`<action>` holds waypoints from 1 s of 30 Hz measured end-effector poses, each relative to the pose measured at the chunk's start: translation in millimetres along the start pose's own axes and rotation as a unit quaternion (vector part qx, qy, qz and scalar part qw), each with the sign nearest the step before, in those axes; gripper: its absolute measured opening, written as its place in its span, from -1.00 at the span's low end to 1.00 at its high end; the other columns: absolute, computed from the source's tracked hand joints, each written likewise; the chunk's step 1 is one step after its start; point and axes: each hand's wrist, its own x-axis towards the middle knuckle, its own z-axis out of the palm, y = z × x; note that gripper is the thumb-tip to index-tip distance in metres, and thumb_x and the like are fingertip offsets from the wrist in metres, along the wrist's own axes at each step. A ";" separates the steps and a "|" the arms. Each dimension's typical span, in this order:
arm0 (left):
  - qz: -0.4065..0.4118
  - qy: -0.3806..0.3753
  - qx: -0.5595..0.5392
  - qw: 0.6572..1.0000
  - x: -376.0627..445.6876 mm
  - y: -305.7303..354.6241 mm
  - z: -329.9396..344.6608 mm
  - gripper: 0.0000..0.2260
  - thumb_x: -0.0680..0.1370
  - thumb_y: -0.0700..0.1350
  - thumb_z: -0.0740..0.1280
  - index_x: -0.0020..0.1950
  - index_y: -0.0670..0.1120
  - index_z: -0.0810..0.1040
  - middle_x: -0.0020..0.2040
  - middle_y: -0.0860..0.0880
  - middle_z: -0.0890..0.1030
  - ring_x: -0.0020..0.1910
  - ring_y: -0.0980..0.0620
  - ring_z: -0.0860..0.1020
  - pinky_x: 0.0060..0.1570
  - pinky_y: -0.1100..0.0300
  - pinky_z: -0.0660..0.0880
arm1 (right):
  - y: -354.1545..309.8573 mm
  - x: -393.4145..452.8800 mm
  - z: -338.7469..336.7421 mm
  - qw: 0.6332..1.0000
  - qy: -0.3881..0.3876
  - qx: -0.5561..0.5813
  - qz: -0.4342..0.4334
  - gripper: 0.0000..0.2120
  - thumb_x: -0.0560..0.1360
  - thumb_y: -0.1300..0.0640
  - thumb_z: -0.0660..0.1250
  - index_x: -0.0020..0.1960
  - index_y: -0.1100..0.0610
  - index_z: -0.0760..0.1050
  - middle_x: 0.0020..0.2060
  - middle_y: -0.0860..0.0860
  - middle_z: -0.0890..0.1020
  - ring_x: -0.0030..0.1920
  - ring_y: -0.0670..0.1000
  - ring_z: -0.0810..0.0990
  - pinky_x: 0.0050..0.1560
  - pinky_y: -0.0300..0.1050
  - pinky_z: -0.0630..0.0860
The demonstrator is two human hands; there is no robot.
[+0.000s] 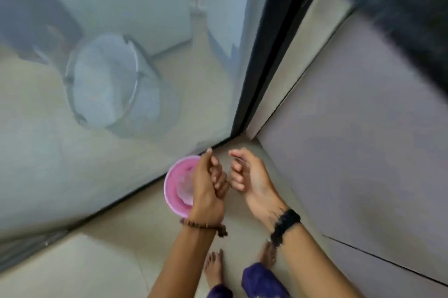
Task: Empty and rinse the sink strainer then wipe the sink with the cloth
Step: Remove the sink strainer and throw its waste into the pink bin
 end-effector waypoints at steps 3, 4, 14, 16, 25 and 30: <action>-0.013 -0.121 0.020 0.992 -83.1 22.9 63.9 -0.65 0.57 -0.07 0.15 -0.43 -0.05 0.27 -0.73 0.04 0.16 -0.77 0.18 0.11 -0.76 0.39 0.00 | -72.5 -91.2 -3.7 0.995 -0.026 0.048 -0.083 -0.84 0.50 0.15 0.19 -0.25 0.10 0.40 -0.59 -0.10 0.31 -0.65 -0.16 0.20 -0.68 -0.33 0.11; -0.015 -0.156 0.038 0.987 -108.0 23.5 86.0 -0.64 0.58 -0.07 0.14 -0.43 -0.05 0.26 -0.72 0.06 0.16 -0.76 0.19 0.10 -0.74 0.37 -0.01 | -94.4 -119.3 -9.1 0.991 -0.032 0.062 -0.115 -0.83 0.51 0.15 0.18 -0.26 0.09 0.39 -0.59 -0.10 0.31 -0.65 -0.16 0.20 -0.68 -0.34 0.11; -0.006 -0.396 0.317 0.862 -222.9 -53.9 285.2 -0.65 0.58 -0.03 0.16 -0.41 -0.05 0.38 -0.64 0.08 0.27 -0.67 0.17 0.19 -0.65 0.35 0.10 | -246.7 -277.4 -130.3 0.925 0.090 0.100 -0.355 -0.84 0.53 0.18 0.17 -0.20 0.11 0.47 -0.57 -0.09 0.41 -0.65 -0.17 0.23 -0.66 -0.34 0.09; 0.032 -0.407 0.414 0.814 -217.8 -78.1 322.4 -0.70 0.57 -0.04 0.18 -0.35 -0.05 0.43 -0.61 0.08 0.33 -0.65 0.16 0.23 -0.64 0.36 0.13 | -270.5 -284.2 -171.1 0.916 0.154 0.098 -0.358 -0.84 0.52 0.18 0.18 -0.19 0.11 0.50 -0.58 -0.09 0.44 -0.67 -0.17 0.26 -0.67 -0.38 0.11; 0.193 -0.339 0.754 0.529 -102.4 -188.4 473.3 -0.80 0.49 -0.11 0.31 -0.12 -0.23 0.64 -0.27 -0.11 0.63 -0.36 0.00 0.53 -0.33 0.25 0.46 | -346.9 -202.9 -379.8 0.897 0.387 -0.100 -0.189 -0.84 0.50 0.19 0.30 -0.01 0.24 0.59 -0.40 -0.01 0.55 -0.59 -0.14 0.35 -0.66 -0.37 0.25; 0.228 -0.262 0.818 0.459 -41.5 -247.1 486.9 -0.85 0.47 -0.12 0.33 -0.04 -0.13 0.63 0.02 -0.12 0.65 0.00 -0.12 0.59 -0.05 0.11 0.52 | -345.0 -139.7 -431.5 0.893 0.396 -0.187 -0.101 -0.82 0.46 0.24 0.29 -0.11 0.34 0.62 -0.40 0.08 0.61 -0.50 -0.05 0.40 -0.59 -0.32 0.32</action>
